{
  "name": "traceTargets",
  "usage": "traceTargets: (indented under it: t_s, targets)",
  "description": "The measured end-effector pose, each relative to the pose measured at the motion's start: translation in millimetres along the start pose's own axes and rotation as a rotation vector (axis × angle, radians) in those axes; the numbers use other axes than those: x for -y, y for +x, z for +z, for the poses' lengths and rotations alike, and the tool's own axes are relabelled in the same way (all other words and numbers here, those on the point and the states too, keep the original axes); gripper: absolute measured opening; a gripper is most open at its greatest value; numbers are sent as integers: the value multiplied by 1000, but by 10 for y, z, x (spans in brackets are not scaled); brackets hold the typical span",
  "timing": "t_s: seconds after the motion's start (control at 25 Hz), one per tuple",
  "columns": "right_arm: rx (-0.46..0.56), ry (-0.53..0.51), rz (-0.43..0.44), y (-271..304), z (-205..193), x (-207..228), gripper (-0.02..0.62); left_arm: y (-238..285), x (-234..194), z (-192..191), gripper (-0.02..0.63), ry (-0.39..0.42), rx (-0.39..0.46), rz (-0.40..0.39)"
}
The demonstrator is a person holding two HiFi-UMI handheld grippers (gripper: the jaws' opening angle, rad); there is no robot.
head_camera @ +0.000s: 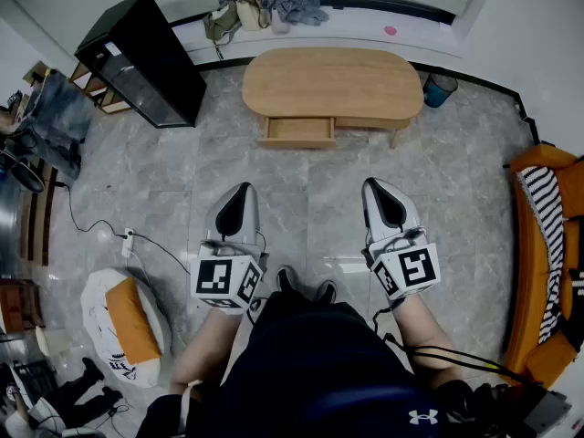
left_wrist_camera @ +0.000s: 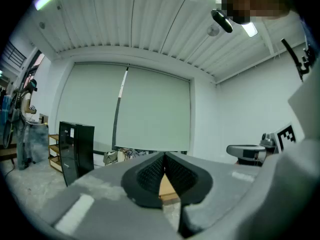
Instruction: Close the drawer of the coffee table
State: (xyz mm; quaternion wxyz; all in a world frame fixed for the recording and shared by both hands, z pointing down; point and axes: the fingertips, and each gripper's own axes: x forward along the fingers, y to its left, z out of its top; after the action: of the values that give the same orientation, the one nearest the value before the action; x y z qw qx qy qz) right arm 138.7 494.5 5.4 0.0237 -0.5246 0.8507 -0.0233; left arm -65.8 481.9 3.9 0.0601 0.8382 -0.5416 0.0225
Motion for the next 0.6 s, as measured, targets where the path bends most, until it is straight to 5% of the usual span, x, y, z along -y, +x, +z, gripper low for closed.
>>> traceTargets:
  t_s: [0.6]
  targets:
    - [-14, -7, -42, 270, 7, -325, 2, -106, -512, 51, 3, -14, 11, -16]
